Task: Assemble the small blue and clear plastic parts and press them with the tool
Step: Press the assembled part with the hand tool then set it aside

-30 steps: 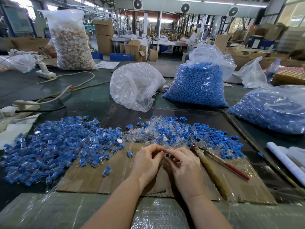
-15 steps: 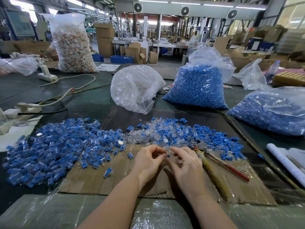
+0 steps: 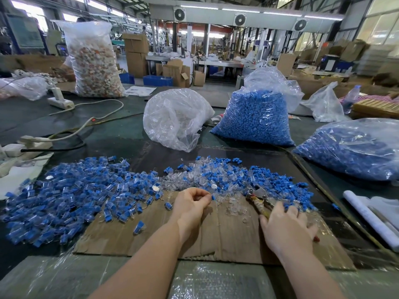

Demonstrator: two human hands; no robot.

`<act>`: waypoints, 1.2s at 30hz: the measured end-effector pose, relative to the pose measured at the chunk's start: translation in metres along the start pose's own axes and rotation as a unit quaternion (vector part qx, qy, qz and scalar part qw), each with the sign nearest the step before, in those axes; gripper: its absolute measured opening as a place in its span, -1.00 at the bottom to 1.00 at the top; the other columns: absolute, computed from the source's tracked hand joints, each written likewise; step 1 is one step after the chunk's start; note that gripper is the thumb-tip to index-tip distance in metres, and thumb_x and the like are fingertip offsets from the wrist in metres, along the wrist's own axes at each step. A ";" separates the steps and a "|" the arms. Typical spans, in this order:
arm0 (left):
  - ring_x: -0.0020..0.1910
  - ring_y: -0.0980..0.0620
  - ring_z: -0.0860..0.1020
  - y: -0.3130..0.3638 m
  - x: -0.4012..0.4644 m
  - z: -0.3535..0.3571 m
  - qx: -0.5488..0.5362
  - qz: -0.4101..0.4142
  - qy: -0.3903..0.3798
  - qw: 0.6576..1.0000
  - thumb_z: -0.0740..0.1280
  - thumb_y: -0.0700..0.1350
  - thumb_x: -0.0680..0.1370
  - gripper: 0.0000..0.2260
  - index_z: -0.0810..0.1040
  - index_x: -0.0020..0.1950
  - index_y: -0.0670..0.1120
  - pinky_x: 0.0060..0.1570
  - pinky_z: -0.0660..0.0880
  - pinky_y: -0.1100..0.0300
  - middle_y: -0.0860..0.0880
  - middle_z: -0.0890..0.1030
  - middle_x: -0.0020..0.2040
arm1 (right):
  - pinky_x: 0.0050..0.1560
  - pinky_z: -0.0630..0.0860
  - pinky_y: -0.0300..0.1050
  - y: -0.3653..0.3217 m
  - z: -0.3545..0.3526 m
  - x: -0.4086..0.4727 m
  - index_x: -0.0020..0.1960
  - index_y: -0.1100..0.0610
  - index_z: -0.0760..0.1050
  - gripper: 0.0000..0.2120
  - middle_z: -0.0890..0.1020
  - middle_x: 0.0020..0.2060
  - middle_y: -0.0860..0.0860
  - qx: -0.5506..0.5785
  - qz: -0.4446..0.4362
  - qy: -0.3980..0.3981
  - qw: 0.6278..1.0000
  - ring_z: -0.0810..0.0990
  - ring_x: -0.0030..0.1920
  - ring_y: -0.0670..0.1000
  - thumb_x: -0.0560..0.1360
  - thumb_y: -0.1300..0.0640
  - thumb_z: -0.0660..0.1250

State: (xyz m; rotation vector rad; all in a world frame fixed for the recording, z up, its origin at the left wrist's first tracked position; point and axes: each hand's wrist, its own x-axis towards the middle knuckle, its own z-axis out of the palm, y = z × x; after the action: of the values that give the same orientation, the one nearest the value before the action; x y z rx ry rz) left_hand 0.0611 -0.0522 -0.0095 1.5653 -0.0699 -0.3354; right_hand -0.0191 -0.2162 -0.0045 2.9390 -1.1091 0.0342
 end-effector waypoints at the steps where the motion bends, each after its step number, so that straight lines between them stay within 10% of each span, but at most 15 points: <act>1: -0.47 0.14 0.48 0.001 0.000 -0.001 0.007 -0.004 0.000 1.000 0.30 -0.25 0.54 -0.94 0.54 -0.01 -0.20 -0.57 0.35 0.39 -0.08 0.54 -0.27 | 0.30 0.30 0.10 -0.001 -0.001 -0.001 0.39 0.08 0.23 -0.50 0.37 0.31 0.12 -0.001 -0.014 0.012 1.000 0.34 0.31 0.13 0.57 -0.19 0.08; 6: -0.48 0.08 0.48 0.003 0.005 -0.004 -0.068 -0.044 0.010 0.997 0.31 -0.24 0.54 -0.94 0.55 -0.02 -0.20 -0.40 0.43 0.22 -0.06 0.53 -0.36 | -0.03 0.39 -0.18 -0.007 -0.014 -0.006 0.05 0.09 0.35 -0.72 0.47 0.04 0.05 0.067 -0.131 0.044 0.988 0.46 0.03 0.02 0.61 -0.10 0.02; 13: -0.54 0.14 0.49 0.013 0.010 -0.005 -0.094 -0.056 0.034 0.993 0.32 -0.23 0.53 -0.95 0.57 -0.06 -0.18 -0.55 0.42 0.30 -0.08 0.58 -0.30 | -0.45 0.27 -0.28 -0.030 -0.039 -0.021 -0.32 0.07 0.32 -0.68 0.39 -0.46 -0.08 0.388 -0.200 -0.190 0.879 0.37 -0.46 -0.12 0.60 0.03 0.12; 21: -0.50 0.06 0.49 0.014 0.012 -0.009 -0.054 -0.057 0.070 0.994 0.32 -0.20 0.54 -0.95 0.57 -0.04 -0.15 -0.47 0.41 0.19 -0.08 0.58 -0.32 | -0.11 0.51 0.09 -0.035 -0.043 -0.023 -0.15 0.20 0.46 -0.96 0.55 -0.28 0.14 0.465 -0.173 -0.322 0.806 0.56 -0.24 0.10 0.45 0.22 0.27; 36: -0.43 0.04 0.47 0.016 0.015 -0.012 -0.073 -0.048 0.120 0.989 0.32 -0.28 0.53 -0.94 0.55 -0.14 -0.21 -0.41 0.45 0.24 -0.13 0.53 -0.31 | -0.28 0.44 -0.14 -0.042 -0.052 -0.021 -0.23 0.12 0.43 -0.86 0.55 -0.30 0.07 0.410 -0.206 -0.336 0.823 0.56 -0.28 0.03 0.44 0.31 0.18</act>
State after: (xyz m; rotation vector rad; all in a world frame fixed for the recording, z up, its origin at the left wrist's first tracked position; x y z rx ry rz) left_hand 0.0816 -0.0451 0.0036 1.4550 0.2135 -0.2214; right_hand -0.0080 -0.1707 0.0474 4.0913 -0.4526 -0.7774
